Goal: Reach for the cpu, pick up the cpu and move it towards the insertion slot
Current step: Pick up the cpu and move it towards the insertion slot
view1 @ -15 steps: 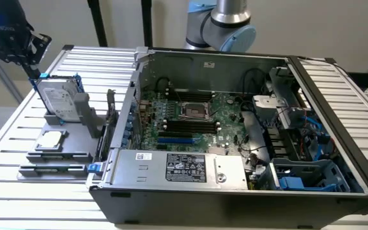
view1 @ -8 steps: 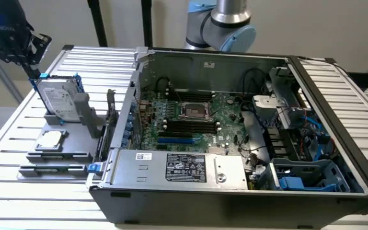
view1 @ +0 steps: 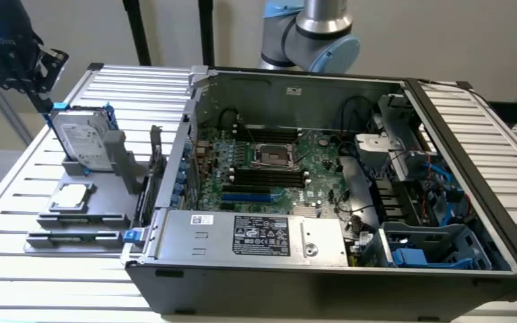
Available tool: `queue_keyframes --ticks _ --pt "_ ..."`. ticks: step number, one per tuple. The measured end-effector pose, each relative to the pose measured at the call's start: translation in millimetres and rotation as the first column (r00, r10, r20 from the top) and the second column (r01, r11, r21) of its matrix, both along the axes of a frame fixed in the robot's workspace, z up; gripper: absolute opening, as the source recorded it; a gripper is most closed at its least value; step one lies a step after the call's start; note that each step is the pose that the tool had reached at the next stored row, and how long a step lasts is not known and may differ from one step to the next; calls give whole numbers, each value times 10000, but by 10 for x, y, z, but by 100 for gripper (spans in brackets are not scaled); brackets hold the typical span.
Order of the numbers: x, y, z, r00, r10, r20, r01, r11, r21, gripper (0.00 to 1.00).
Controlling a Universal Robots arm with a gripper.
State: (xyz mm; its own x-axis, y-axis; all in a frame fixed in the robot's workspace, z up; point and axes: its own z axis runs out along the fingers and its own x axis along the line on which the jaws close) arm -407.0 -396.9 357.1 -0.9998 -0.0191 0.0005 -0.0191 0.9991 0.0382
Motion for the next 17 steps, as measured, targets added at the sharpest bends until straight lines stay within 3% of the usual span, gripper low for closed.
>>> queue_keyframes --ticks 8,14,16,17 --pt "-83 -136 -31 10000 0 -10 0 10000 -7 11" --pt "-100 -194 -56 10000 0 -50 0 10000 -44 11" --pt "-100 -195 -56 10000 -1 -52 1 10000 -45 12" --pt "-100 -196 -56 10000 -1 -51 1 10000 -44 18"
